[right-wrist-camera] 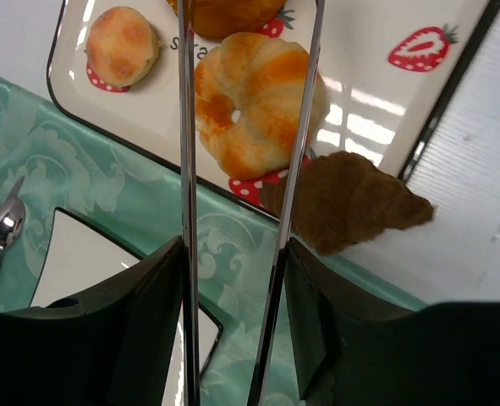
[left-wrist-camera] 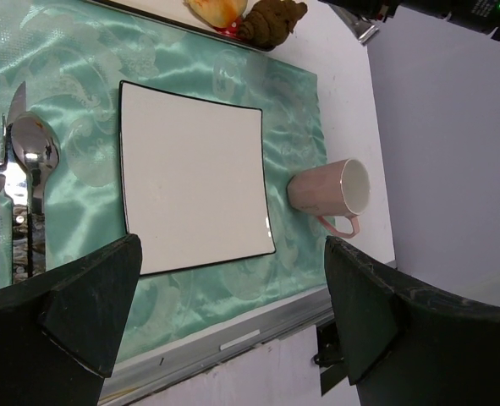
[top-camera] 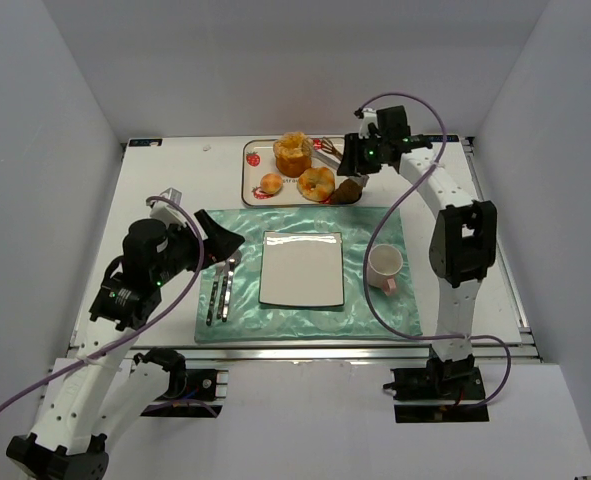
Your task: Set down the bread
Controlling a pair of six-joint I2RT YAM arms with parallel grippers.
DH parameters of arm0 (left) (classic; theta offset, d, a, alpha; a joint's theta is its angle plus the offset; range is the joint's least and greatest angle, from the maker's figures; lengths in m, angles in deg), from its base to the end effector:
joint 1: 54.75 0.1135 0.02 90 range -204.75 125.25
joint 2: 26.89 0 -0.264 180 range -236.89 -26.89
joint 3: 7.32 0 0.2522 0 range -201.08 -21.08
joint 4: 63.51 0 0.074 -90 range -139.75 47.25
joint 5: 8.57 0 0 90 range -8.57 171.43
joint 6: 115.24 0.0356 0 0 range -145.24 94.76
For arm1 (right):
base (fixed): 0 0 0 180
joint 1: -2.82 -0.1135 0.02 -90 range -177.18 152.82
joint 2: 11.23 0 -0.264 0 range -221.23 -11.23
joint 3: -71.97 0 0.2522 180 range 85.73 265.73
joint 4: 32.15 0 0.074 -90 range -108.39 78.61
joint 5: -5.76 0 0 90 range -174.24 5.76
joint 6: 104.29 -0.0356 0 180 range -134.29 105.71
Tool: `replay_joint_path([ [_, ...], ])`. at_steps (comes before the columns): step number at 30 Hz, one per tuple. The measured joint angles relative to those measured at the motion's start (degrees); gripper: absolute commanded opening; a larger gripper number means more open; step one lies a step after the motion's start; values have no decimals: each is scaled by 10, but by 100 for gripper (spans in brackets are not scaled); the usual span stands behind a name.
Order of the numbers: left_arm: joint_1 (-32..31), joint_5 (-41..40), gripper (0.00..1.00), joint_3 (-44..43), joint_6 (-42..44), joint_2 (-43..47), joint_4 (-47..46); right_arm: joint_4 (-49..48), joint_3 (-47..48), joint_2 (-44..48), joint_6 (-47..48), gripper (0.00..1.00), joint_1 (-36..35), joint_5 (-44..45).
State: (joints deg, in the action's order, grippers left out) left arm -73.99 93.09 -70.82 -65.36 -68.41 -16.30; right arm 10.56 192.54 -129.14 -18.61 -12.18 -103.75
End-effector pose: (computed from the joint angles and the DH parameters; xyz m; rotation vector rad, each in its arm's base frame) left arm 0.1437 -0.0578 0.3365 -0.2474 2.0951 -0.8479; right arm 0.4585 0.1352 0.2893 -0.3934 2.2497 0.5638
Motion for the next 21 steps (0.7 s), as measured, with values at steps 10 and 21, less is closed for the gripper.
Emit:
replay_joint_path([
  [10, 0, -10, 98, -6, -15, -12, 0, -21, 41, -40, -43, 52, -18, -2],
  [21, 0, -14, 98, -10, -17, -30, 0, -40, 56, -52, -87, 51, -13, -23],
])
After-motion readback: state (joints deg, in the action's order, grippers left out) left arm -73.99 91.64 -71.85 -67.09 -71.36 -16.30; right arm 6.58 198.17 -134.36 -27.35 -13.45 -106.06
